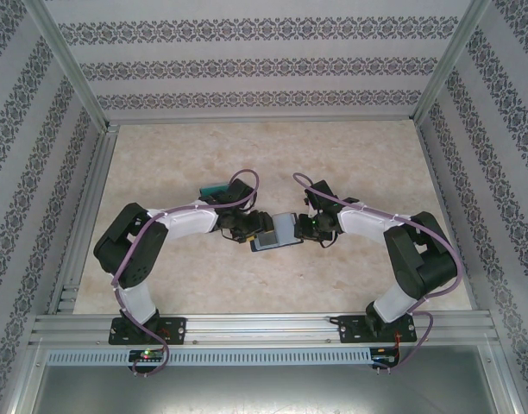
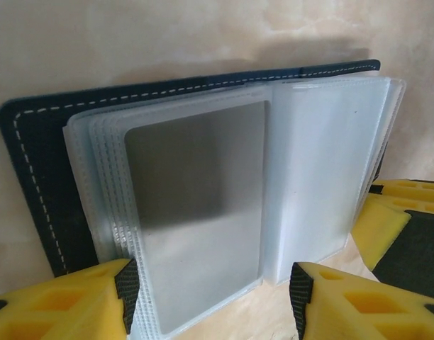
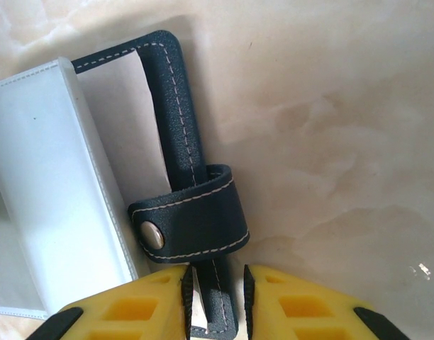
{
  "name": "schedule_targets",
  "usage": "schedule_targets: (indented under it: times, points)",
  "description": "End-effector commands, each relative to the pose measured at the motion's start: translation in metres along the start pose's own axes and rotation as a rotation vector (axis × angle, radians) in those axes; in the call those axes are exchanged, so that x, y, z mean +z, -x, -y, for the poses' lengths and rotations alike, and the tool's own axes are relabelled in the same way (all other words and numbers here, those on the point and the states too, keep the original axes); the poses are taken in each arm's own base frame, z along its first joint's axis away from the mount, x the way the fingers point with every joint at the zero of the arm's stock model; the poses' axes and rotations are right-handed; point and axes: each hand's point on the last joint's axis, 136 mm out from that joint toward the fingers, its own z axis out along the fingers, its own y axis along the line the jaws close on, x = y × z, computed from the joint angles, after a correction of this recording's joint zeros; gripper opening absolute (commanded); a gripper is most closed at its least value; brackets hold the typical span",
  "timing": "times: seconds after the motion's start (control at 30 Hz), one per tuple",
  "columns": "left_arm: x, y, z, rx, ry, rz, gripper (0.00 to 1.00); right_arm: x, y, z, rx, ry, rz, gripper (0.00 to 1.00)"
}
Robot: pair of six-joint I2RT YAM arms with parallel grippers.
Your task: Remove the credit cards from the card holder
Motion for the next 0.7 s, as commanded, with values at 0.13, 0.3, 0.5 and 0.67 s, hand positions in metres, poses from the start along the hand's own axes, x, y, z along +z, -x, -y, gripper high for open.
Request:
schedule_targets:
  times: [0.13,0.3,0.5,0.67]
  points:
    - [0.002,-0.004,-0.011,-0.027,0.053,-0.033,0.60,0.006,-0.006,-0.002,-0.005,0.004,-0.019,0.29]
    - [0.007,-0.002,0.001,-0.002,0.002,-0.040,0.60,0.006,-0.006,-0.002,-0.006,0.001,-0.019,0.29]
    - [0.000,0.002,0.019,0.045,-0.050,-0.013,0.60,0.006,-0.006,-0.001,-0.004,0.000,-0.019,0.29]
    - [-0.006,0.003,0.028,0.070,-0.065,-0.003,0.60,0.008,-0.007,0.000,-0.002,-0.003,-0.023,0.29]
